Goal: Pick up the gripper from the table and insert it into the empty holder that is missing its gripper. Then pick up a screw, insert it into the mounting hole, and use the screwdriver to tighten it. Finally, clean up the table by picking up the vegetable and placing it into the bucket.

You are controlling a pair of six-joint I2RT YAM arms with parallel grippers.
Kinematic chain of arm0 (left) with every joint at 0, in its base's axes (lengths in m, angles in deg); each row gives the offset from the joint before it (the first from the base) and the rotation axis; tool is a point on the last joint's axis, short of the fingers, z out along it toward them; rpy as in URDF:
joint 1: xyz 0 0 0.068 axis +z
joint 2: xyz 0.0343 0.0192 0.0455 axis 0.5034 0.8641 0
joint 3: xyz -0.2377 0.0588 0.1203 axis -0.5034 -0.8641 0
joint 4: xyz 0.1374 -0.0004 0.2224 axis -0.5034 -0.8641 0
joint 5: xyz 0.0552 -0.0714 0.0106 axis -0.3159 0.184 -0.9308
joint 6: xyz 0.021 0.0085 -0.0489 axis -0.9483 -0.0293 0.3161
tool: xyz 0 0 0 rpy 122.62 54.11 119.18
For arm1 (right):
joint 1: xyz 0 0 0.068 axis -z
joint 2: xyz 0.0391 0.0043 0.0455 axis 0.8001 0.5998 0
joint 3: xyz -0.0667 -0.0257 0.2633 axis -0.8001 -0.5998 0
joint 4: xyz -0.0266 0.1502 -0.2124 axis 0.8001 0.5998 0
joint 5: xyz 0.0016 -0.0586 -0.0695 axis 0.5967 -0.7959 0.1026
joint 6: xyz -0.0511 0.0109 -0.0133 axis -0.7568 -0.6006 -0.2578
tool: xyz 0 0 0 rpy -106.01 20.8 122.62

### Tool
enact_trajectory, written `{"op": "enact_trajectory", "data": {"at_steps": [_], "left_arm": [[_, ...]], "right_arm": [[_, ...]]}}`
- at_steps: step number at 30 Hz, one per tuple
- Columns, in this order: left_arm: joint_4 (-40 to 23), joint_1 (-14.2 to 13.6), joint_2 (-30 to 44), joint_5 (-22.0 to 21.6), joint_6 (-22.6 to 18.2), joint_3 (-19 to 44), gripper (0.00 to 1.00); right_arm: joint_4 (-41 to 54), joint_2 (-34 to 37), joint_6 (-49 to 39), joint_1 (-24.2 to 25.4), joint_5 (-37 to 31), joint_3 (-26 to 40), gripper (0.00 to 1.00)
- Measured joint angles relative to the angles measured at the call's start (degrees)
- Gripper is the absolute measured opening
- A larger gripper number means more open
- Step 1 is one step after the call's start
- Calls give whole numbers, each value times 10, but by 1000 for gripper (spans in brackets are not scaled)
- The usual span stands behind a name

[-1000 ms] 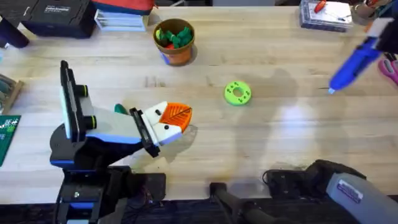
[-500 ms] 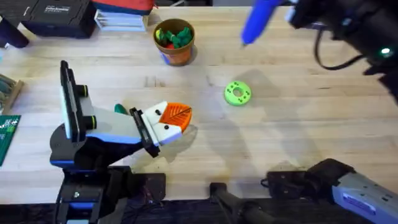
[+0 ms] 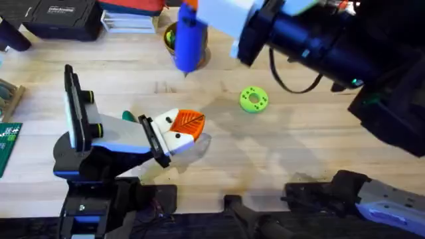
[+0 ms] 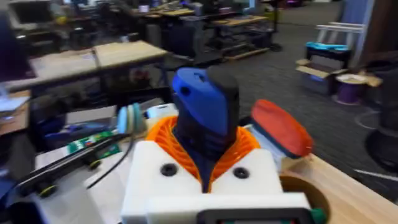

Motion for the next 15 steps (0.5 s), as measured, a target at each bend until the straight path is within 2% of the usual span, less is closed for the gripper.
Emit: {"op": "enact_trajectory", "data": {"at_steps": [5,15], "left_arm": [[0,0,0,0,0,0,4],[0,0,0,0,0,0,4]], "right_arm": [[-3,0,2,-29,36,0,28],[-7,12,11,-63,52,0,28]]}}
